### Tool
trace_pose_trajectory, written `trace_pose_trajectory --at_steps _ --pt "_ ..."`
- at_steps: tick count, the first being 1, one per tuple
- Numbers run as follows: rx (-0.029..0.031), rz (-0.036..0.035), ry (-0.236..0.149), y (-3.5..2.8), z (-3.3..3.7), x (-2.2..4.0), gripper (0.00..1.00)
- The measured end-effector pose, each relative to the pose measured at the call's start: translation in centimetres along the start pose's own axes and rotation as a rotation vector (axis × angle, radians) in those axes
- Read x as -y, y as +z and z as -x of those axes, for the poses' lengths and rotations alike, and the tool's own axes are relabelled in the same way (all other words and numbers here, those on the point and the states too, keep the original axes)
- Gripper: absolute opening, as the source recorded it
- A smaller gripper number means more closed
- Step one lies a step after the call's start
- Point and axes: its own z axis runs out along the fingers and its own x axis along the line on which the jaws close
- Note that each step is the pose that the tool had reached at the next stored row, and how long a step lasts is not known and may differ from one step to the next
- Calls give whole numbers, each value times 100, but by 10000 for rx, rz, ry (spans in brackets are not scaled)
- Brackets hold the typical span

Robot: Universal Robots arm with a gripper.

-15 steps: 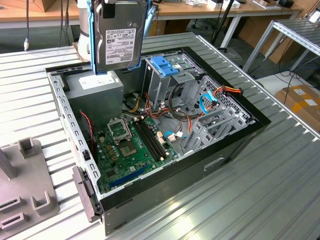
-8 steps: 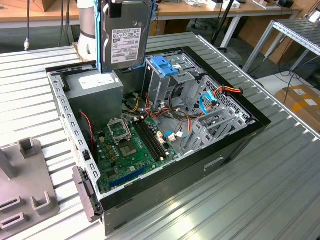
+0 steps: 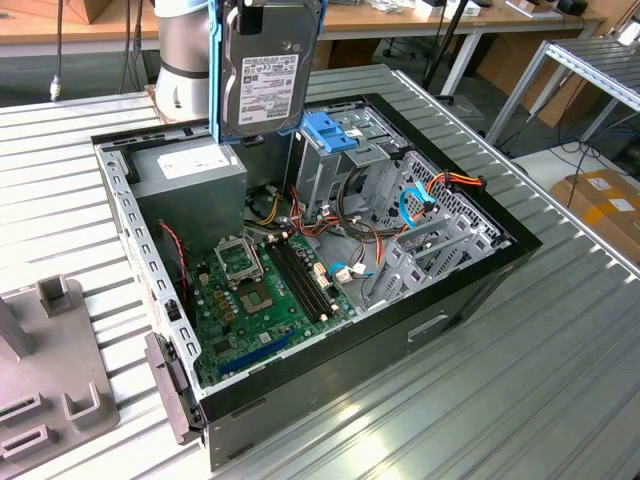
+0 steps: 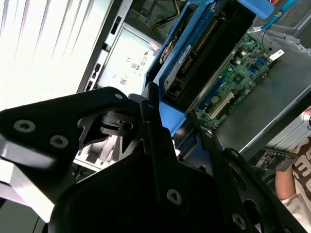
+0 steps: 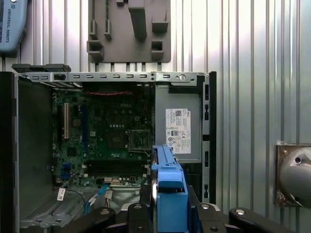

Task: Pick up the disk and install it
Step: 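Pick up the disk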

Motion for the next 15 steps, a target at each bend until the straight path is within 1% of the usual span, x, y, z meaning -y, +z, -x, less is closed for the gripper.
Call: trace_pose_trajectory --at_steps 2,4,5,7,9,11,13,15 --pt "1 0 1 0 1 85 36" --pt "0 0 0 -1 1 124 36" --pt "0 0 0 -1 2 173 36" --pt "0 0 1 -1 2 223 36" --pt "0 0 0 -2 2 289 36" --pt "0 0 1 -2 2 322 36" --pt "0 0 0 -3 3 388 36" --pt "0 0 1 -3 4 426 36"
